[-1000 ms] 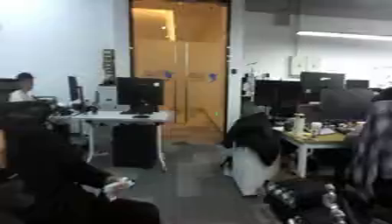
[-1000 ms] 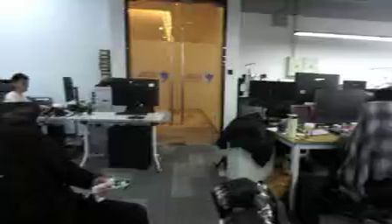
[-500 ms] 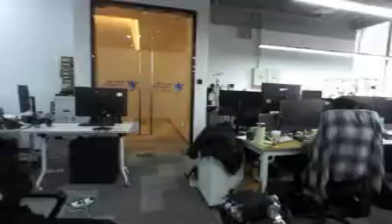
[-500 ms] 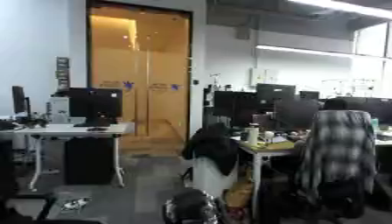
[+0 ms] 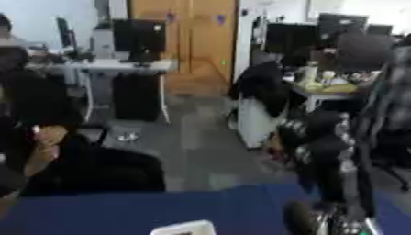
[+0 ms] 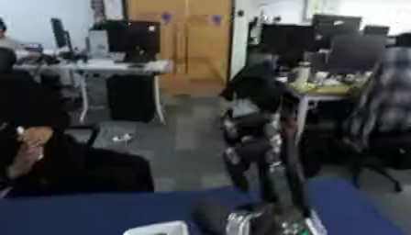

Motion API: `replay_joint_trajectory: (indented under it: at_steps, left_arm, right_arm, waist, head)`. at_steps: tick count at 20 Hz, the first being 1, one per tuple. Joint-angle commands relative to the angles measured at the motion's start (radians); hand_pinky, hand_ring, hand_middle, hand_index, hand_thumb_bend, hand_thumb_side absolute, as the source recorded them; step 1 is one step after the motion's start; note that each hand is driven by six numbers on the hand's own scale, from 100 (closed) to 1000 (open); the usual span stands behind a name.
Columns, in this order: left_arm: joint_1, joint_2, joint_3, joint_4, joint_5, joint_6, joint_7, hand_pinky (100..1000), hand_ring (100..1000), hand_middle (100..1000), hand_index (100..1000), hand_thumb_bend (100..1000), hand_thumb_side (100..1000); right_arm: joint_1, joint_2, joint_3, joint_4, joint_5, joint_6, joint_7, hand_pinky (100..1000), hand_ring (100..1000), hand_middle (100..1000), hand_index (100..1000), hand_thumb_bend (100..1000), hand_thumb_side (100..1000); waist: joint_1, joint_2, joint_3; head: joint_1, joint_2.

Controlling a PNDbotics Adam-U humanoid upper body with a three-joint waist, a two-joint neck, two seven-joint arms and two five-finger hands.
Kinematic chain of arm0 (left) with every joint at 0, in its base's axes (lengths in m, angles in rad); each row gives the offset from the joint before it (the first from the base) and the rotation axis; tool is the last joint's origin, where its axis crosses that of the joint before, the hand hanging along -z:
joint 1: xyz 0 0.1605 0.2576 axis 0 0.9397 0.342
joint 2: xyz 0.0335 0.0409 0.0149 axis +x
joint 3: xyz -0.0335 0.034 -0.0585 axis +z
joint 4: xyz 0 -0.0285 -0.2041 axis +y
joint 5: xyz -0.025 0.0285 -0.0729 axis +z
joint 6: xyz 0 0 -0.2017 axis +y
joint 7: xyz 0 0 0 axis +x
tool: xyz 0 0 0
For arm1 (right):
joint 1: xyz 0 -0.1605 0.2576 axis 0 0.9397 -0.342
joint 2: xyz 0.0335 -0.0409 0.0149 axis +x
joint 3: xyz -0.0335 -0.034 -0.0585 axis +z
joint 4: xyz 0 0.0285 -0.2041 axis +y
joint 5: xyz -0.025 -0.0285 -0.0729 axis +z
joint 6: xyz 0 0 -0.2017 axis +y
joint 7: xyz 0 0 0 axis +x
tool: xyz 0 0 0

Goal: Pick up objects on the table and place them in the box.

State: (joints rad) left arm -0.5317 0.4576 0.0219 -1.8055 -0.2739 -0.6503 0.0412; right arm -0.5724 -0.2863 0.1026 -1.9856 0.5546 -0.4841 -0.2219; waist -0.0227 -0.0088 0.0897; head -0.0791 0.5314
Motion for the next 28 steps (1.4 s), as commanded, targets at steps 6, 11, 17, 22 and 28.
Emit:
replay_joint_trajectory:
  at_steps: [6, 11, 17, 22, 28]
  left_arm:
    - [-0.008, 0.021, 0.018, 0.002, 0.028, 0.039, -0.02, 177, 202, 190, 642, 207, 712]
    - [-0.006, 0.022, 0.021, 0.007, 0.038, 0.043, -0.024, 266, 334, 287, 660, 199, 729]
    - [0.0, 0.025, 0.024, 0.02, 0.047, 0.042, -0.059, 459, 579, 449, 707, 175, 769]
    - [0.003, 0.03, 0.027, 0.028, 0.059, 0.045, -0.082, 489, 597, 462, 716, 172, 778]
    - [0.005, 0.034, 0.027, 0.033, 0.07, 0.046, -0.105, 499, 597, 459, 719, 159, 785]
  right_arm:
    - [0.001, 0.001, -0.036, -0.002, 0.049, 0.056, -0.029, 100, 100, 100, 100, 434, 996]
    - [0.001, 0.004, -0.035, 0.024, 0.05, 0.098, 0.005, 100, 100, 100, 108, 412, 1000]
    - [-0.003, -0.024, -0.037, 0.114, 0.088, 0.167, 0.13, 100, 192, 323, 490, 479, 1000]
    - [-0.039, -0.134, -0.012, 0.256, 0.137, 0.195, 0.243, 426, 429, 537, 591, 525, 1000]
    - [-0.098, -0.252, 0.027, 0.485, 0.196, 0.193, 0.306, 684, 576, 690, 666, 571, 1000]
  waist:
    - [-0.001, -0.008, 0.001]
    - [0.0, -0.006, 0.001]
    - [0.001, -0.003, 0.005]
    - [-0.001, -0.006, 0.007]
    - [-0.004, -0.009, 0.01]
  head:
    - [0.074, 0.157]
    - [0.071, 0.162]
    - [0.047, 0.152]
    - [0.032, 0.154]
    - [0.003, 0.152]
